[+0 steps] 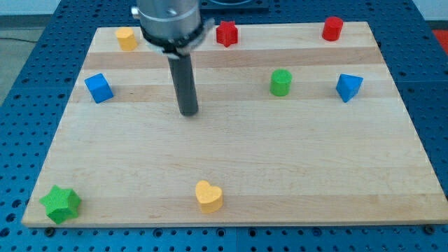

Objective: Move the green circle below the red star

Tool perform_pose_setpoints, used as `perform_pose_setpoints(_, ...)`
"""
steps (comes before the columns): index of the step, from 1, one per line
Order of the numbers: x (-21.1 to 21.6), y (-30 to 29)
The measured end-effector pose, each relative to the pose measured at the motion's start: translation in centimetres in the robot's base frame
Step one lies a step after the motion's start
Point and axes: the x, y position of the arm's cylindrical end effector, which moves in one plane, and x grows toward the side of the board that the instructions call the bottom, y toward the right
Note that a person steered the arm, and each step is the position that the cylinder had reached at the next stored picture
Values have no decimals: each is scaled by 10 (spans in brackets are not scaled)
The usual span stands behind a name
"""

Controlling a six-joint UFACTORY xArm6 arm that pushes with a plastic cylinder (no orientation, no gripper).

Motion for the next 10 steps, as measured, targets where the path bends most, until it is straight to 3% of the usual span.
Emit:
perform_pose_setpoints(1, 34, 40)
perform_pose_setpoints(2, 15, 82)
perform_pose_setpoints(3, -68, 157)
perform_pose_setpoints(5, -116, 213)
perform_pose_setpoints(6, -127, 223)
perform_pose_setpoints(7, -141, 166)
perform_pose_setpoints(9, -187, 187)
perform_pose_setpoints(10, -120, 101)
